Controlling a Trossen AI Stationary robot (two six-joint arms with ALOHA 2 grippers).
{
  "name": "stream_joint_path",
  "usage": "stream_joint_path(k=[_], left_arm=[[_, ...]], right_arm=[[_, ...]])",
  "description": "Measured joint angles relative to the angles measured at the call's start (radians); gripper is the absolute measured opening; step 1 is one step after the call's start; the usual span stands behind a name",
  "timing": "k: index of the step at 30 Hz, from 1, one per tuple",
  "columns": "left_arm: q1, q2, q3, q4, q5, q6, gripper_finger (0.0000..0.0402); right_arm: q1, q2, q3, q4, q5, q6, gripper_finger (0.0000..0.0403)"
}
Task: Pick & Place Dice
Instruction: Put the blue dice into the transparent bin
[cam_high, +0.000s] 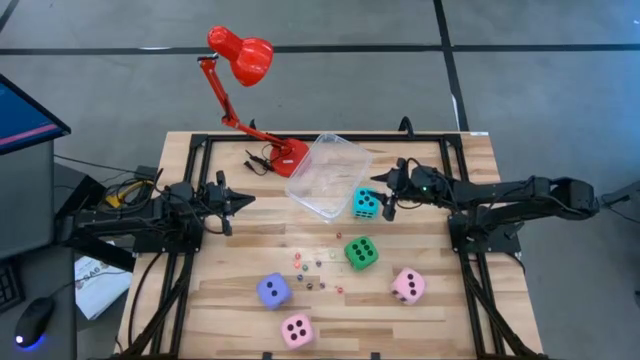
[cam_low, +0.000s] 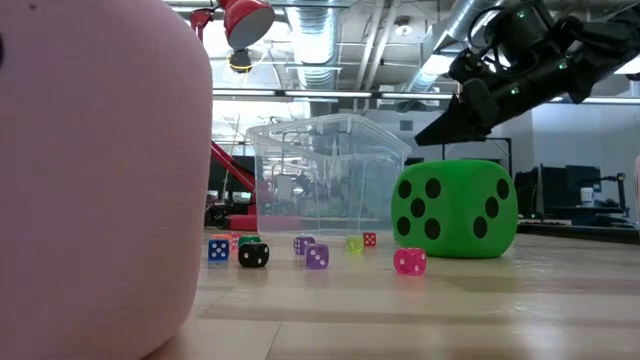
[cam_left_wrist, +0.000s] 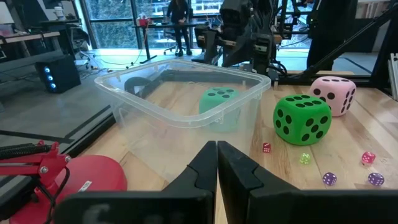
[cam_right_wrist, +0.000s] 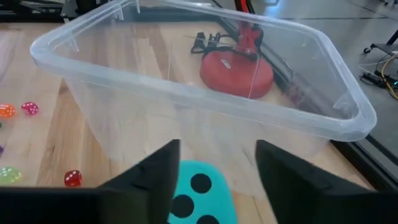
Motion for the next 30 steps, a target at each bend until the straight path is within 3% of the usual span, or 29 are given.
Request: stream_joint_path(k=[13, 23, 30], left_arm=[[0.0, 0.0, 0.0, 0.0, 0.0, 0.0, 0.0001], [0.0, 0.0, 0.0, 0.0, 0.0, 0.0, 0.0001], [0.0, 0.0, 0.0, 0.0, 0.0, 0.0, 0.0001]], right_arm=[[-0.001, 0.0, 0.0, -0.004, 0.002, 0.0, 0.039], [0.024, 0.0, 0.0, 0.054, -0.001, 0.007, 0.0397], [0.024, 0.0, 0.0, 0.028, 0.025, 0.125, 0.0399]])
